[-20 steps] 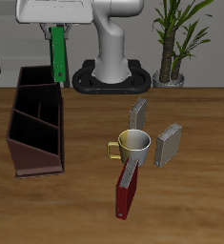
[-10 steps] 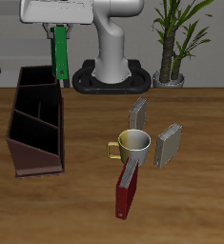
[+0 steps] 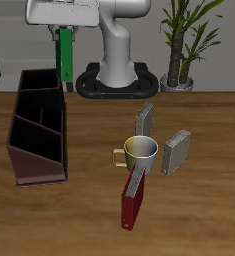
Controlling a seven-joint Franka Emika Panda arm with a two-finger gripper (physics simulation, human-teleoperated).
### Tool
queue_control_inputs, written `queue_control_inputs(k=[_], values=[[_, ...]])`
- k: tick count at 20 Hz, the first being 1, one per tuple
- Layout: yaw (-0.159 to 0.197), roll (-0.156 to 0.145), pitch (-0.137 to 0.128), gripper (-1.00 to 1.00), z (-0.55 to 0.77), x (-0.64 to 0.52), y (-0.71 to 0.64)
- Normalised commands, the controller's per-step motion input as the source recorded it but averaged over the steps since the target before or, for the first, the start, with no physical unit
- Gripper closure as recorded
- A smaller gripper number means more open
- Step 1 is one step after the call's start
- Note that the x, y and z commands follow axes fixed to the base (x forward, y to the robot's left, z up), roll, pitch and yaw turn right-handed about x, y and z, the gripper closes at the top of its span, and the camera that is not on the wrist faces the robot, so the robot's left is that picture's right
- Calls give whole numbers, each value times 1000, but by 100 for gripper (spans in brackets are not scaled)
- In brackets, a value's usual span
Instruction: Place the green book into the right desk caddy's right compartment
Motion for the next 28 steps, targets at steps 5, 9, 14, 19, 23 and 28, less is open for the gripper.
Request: queue_control_inputs(k=[5, 9, 14, 19, 23, 28], values=[[29, -28, -7, 100, -48, -332, 47], [17, -32, -15, 100, 20, -307, 23], [29, -19, -6, 100, -79, -281, -38], [19, -41, -7, 100, -94, -186, -69], [-4, -27, -4, 100, -70, -238, -47], [-14, -56, -2, 100, -56, -226, -36]])
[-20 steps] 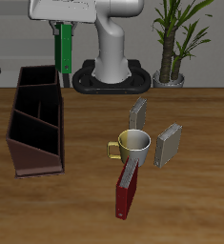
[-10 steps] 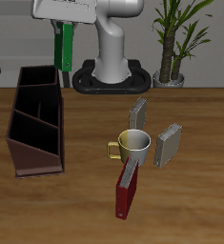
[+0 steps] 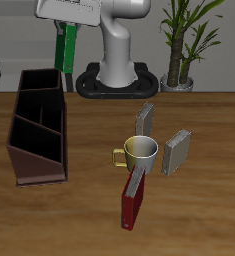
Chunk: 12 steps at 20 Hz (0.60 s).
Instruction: Place the green book into the right desk caddy's right compartment
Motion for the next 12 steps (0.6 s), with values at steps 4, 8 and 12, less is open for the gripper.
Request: queue_control_inputs(k=[4, 8, 12], values=[[-49, -80, -7, 100, 2, -235, -121], [-16, -35, 10, 100, -34, -123, -59], [-43, -58, 19, 100, -109, -222, -96]])
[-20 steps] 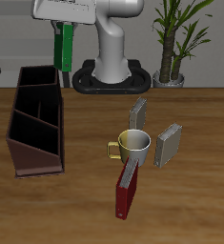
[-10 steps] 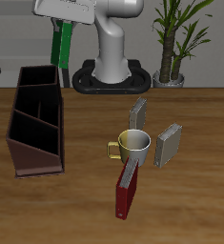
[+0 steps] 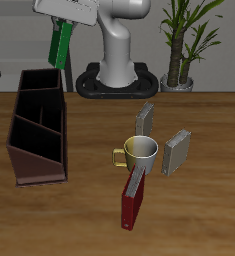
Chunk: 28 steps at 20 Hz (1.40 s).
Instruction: Place the green book into the right desk caddy's right compartment
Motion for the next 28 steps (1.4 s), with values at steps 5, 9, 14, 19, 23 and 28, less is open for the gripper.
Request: queue_control_inputs(k=[5, 9, 14, 19, 23, 28], values=[[-9, -33, -5, 100, -23, -267, 15], [-31, -47, -9, 100, -3, -199, -74], [-31, -45, 2, 100, -10, -81, -97], [-60, -68, 10, 100, -37, 41, -186], [-73, -37, 62, 100, -113, 65, -59], [-22, 8, 10, 100, -50, -61, 92]])
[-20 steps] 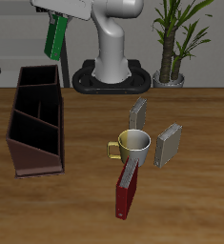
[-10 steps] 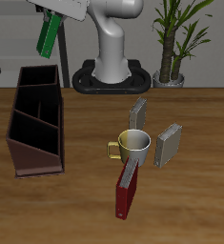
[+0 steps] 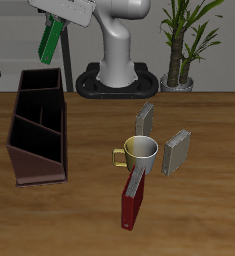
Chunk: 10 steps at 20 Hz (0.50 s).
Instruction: Place the green book into the right desk caddy's right compartment
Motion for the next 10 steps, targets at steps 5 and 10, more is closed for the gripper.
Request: queue_control_inputs(k=[5, 10], values=[[-22, -11, 2, 100, -13, -25, -37], [-17, -5, -15, 100, 7, -29, -41]])
